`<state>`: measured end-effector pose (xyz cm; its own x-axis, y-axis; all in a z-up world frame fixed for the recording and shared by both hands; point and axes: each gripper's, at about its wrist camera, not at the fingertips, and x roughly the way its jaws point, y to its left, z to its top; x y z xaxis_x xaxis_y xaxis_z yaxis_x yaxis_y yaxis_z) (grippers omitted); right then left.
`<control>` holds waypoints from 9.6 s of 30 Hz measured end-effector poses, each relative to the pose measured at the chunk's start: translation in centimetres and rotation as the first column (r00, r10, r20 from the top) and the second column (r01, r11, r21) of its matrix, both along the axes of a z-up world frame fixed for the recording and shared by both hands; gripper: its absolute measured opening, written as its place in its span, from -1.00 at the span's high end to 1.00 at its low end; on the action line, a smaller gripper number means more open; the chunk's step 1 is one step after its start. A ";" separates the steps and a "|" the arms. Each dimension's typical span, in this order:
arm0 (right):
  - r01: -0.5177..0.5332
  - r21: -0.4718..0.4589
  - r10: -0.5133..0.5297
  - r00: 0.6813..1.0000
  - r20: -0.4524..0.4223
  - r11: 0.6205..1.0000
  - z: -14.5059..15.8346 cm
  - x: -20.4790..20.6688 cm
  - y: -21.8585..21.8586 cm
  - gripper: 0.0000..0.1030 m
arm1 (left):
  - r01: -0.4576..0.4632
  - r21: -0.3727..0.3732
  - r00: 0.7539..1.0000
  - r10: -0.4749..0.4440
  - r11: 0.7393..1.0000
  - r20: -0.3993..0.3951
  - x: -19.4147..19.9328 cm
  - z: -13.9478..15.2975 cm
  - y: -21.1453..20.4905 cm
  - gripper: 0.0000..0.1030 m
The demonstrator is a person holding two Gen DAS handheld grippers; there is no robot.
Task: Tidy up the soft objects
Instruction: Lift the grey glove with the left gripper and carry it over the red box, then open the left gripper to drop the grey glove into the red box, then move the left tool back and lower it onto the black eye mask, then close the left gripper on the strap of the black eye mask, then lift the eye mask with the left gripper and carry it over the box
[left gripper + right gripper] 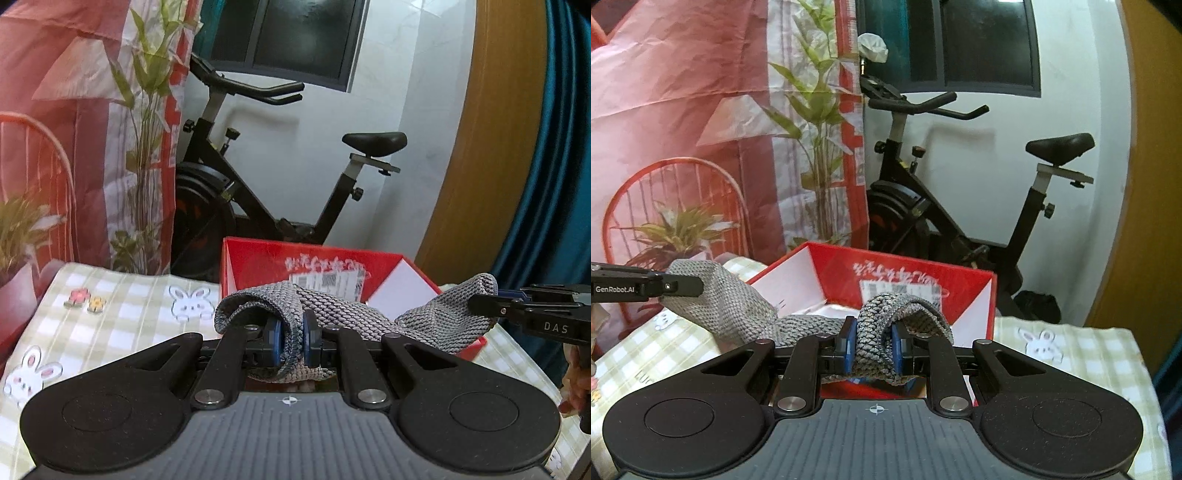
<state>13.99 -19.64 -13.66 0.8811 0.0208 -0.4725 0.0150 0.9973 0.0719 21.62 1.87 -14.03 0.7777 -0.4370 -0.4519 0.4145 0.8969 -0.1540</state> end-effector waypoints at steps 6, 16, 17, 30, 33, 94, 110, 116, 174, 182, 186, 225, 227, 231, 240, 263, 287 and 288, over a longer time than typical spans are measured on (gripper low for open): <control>0.004 -0.035 -0.004 1.000 -0.020 0.999 -0.3 3.6 -0.9 0.66 | 0.005 0.020 1.000 -0.005 1.000 -0.005 3.0 -0.1 -1.3 0.77; 0.001 -0.071 -0.008 0.995 -0.100 0.997 -3.5 8.1 -1.5 0.68 | 0.053 0.085 0.996 -0.047 0.995 -0.071 7.1 -2.5 -3.6 0.77; 0.002 -0.076 -0.009 0.995 -0.100 0.997 -3.7 8.5 -1.6 0.68 | 0.046 0.086 0.997 -0.040 0.995 -0.069 7.4 -2.6 -3.7 0.77; -0.065 -0.129 0.038 0.978 -0.203 0.990 -6.0 13.2 -2.0 0.43 | 0.145 0.137 0.988 -0.137 0.980 -0.067 9.4 -3.4 -5.7 -0.18; -0.045 -0.137 0.019 0.983 -0.184 0.990 -5.9 13.3 -2.2 0.15 | 0.140 0.152 0.989 -0.133 0.978 -0.060 9.4 -3.4 -5.9 -0.37; 0.110 0.010 -0.109 0.991 -0.081 0.994 -8.0 -2.8 1.5 -0.99 | -0.007 0.195 0.976 0.049 0.981 -0.211 -1.7 -6.9 0.3 -1.00; 0.076 0.005 -0.072 0.955 -0.289 0.997 -12.9 -2.8 5.6 -0.99 | 0.015 0.232 0.953 0.056 0.973 -0.297 -0.7 -11.5 -0.7 -1.00; 0.109 0.022 -0.096 0.941 -0.323 0.994 -14.6 -3.0 5.4 -0.99 | -0.002 0.216 0.948 0.070 0.976 -0.309 -0.4 -12.9 -0.5 -1.00; 0.124 0.074 -0.088 0.924 -0.372 0.990 -15.5 -2.0 4.4 -0.99 | 0.061 0.037 0.919 -0.042 0.997 -0.393 2.5 -12.9 0.6 0.29; 0.119 0.083 -0.080 0.925 -0.371 0.989 -15.1 -2.1 4.3 -0.99 | 0.084 0.058 0.959 -0.065 0.995 -0.278 0.3 -9.9 1.3 0.75; 0.099 0.095 -0.059 0.933 -0.354 0.991 -14.3 -2.9 4.1 -0.95 | 0.086 0.075 0.972 -0.067 0.994 -0.227 -2.0 -8.8 1.5 0.75; 0.111 0.177 -0.045 0.940 -0.339 0.978 -13.5 -5.0 3.7 -0.17 | -0.028 0.061 0.964 0.043 0.998 -0.263 -6.1 -11.6 1.8 0.73; 0.106 0.190 -0.036 0.940 -0.340 0.976 -13.6 -5.0 3.7 -0.02 | -0.030 0.062 0.964 0.045 0.998 -0.262 -6.2 -11.6 1.7 0.73; 0.095 0.214 -0.021 0.945 -0.327 0.972 -13.2 -5.1 4.0 0.16 | -0.031 0.063 0.965 0.046 0.998 -0.257 -6.3 -11.4 1.6 0.74; 0.059 0.236 0.002 0.968 -0.250 0.970 -11.0 -5.5 3.7 0.68 | -0.031 0.059 0.977 0.043 0.998 -0.210 -6.8 -10.0 1.7 0.74; 0.006 0.241 0.025 0.992 -0.127 0.971 -7.7 -6.5 4.2 0.80 | -0.047 0.015 0.996 0.048 0.999 -0.081 -7.7 -6.2 2.3 0.76; 0.044 -0.001 -0.044 0.995 -0.089 0.999 -4.1 7.6 0.1 0.80 | -0.004 0.225 0.996 -0.016 0.974 0.088 4.7 -2.2 -6.6 0.77; 0.039 -0.002 -0.039 0.993 -0.115 0.999 -4.6 8.0 0.1 0.80 | 0.006 0.230 0.997 -0.023 0.973 0.069 5.0 -2.6 -6.6 0.77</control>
